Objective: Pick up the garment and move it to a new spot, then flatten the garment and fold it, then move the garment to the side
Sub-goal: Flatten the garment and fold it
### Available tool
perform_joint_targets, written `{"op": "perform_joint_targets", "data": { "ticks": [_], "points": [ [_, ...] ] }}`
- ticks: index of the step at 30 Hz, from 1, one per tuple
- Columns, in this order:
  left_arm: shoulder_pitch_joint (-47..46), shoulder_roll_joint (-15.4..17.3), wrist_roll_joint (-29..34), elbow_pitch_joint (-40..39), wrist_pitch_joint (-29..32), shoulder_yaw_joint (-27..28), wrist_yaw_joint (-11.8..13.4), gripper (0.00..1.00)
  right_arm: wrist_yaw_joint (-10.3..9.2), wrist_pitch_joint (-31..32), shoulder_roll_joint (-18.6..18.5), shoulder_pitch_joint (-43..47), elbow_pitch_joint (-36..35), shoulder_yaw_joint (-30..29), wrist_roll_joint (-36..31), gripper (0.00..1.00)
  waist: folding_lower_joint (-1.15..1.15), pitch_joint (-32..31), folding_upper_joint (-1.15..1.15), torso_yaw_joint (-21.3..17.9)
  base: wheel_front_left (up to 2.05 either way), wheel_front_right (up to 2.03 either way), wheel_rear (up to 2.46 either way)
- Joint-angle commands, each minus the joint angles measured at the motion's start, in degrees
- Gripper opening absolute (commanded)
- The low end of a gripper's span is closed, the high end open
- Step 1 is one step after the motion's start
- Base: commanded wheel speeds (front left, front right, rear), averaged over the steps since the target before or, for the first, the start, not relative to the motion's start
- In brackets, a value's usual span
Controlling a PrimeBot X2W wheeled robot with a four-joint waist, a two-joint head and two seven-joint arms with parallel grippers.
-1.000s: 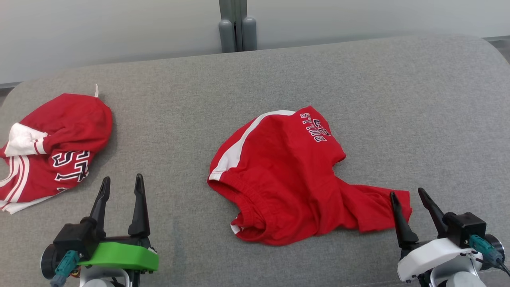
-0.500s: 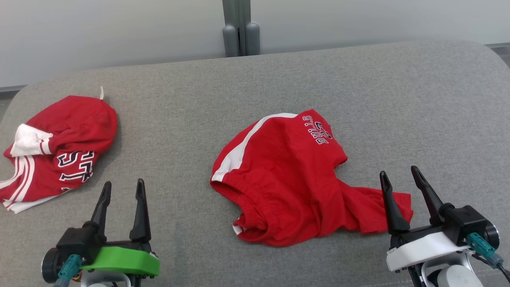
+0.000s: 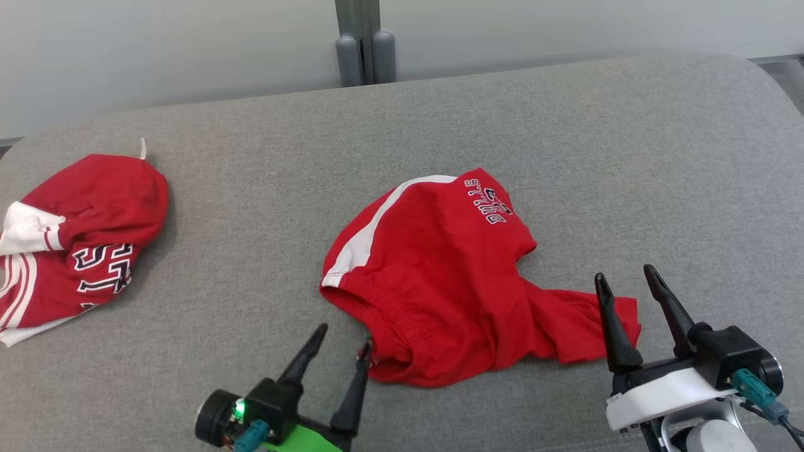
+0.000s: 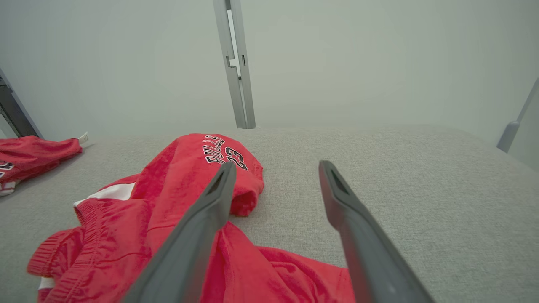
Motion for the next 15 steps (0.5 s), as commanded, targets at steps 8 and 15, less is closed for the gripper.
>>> {"op": "perform_joint_targets", "data": {
  "ticks": [8,15],
  "points": [
    [-2.56,2.04,-3.36,6.44,-0.03,-11.67,0.04,1.0,0.0,-0.19,-0.61,-0.89,0.86,0.88,0.45,1.0,0.0,0.44,0.0,-3.16,0.0,0.0,0.0],
    [-5.71,1.86,-6.03,12.61,-0.03,-14.92,0.03,1.0,0.0,-0.18,-0.97,-1.1,1.05,1.04,0.44,1.0,0.0,0.96,0.0,-5.86,0.0,0.0,0.0]
  ]
}}
